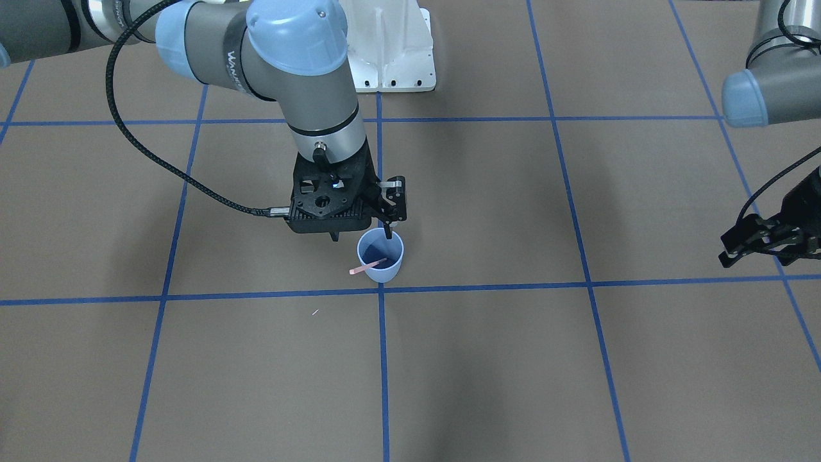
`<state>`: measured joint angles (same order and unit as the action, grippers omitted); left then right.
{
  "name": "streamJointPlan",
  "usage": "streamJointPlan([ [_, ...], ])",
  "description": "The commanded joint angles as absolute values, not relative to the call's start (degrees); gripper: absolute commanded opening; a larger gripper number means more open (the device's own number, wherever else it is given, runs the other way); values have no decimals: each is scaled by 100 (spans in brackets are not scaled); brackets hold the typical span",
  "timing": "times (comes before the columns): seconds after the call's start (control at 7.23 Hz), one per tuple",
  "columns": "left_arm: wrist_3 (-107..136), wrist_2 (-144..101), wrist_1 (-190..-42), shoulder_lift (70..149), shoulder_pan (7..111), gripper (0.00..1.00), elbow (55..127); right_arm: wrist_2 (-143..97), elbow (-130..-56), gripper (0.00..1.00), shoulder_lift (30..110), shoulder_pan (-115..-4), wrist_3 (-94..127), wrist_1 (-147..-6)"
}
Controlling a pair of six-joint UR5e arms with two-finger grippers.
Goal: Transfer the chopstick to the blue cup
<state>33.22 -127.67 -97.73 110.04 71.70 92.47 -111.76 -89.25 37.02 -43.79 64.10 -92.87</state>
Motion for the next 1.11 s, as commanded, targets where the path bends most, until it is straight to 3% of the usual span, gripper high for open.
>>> streamJointPlan([
  [0.0,3322,-12771,-9773,10960,7294,98,9255,-11241,-10231,100,4801,-4823,5463,-9708],
  [0.28,3331,-12779,-9687,10890,7435,98,9264,-11844,-10695,100,5219,-5856,4313,-10700],
  [0.55,2574,-12981,-9686,10637,7759,98,9246,-12775,-10898,100,6479,-7051,2009,-10767],
  [0.97,381,-13025,-9774,9758,8453,98,8931,-13165,-10398,100,7985,-8486,-44,-10714],
])
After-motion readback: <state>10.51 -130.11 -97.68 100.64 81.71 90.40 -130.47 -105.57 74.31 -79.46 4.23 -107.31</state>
